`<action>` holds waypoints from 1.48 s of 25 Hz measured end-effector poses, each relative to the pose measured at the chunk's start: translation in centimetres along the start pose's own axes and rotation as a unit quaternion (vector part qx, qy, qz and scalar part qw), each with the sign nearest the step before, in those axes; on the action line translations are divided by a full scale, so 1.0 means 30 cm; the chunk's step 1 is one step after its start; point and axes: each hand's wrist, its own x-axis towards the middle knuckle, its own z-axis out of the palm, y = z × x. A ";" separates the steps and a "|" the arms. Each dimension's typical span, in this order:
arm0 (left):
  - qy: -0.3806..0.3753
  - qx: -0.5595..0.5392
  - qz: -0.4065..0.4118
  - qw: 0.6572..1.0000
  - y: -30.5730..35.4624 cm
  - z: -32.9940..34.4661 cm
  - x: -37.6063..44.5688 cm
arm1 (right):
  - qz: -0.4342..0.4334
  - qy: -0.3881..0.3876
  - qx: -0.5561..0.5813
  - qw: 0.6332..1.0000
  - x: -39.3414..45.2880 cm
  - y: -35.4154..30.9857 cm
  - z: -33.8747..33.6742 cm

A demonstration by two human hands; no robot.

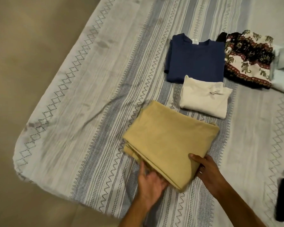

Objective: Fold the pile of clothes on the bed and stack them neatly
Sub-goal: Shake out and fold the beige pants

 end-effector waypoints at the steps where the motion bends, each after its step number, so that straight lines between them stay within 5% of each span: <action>1: 0.003 0.001 0.035 0.999 0.054 -0.030 -0.005 | 0.003 0.001 0.007 1.000 0.007 0.005 0.005; 6: 0.036 0.188 0.185 0.964 0.196 0.013 0.028 | 0.010 -0.032 0.037 0.999 0.016 0.006 0.027; 11: 0.077 0.135 0.230 0.961 0.039 -0.019 -0.004 | 0.029 -0.105 0.040 0.993 0.001 -0.003 0.026; 18: 0.099 0.169 0.140 0.971 0.021 -0.048 -0.030 | -0.053 -0.040 -0.081 0.994 -0.102 -0.136 0.045; 22: 0.124 0.214 0.052 0.967 -0.055 0.009 -0.071 | -0.182 -0.080 -0.269 0.942 -0.254 -0.453 -0.034; 24: 0.109 0.174 0.023 0.979 -0.104 0.082 -0.070 | -0.266 -0.090 -0.397 0.874 -0.355 -0.635 -0.074; 29: -0.048 -0.016 -0.033 0.998 -0.158 0.400 -0.085 | -0.542 -0.101 -0.578 0.602 -0.585 -0.873 -0.119; 32: -0.183 -0.064 0.071 0.979 -0.080 0.597 -0.113 | -0.659 -0.101 -0.608 0.430 -0.618 -0.852 -0.185; 35: -0.067 -0.031 0.223 0.972 0.049 0.648 -0.138 | -0.693 -0.093 -0.658 0.280 -0.535 -0.756 -0.284; 37: -0.011 -0.039 0.282 0.958 0.120 0.605 -0.144 | -0.688 -0.065 -0.683 0.237 -0.423 -0.669 -0.337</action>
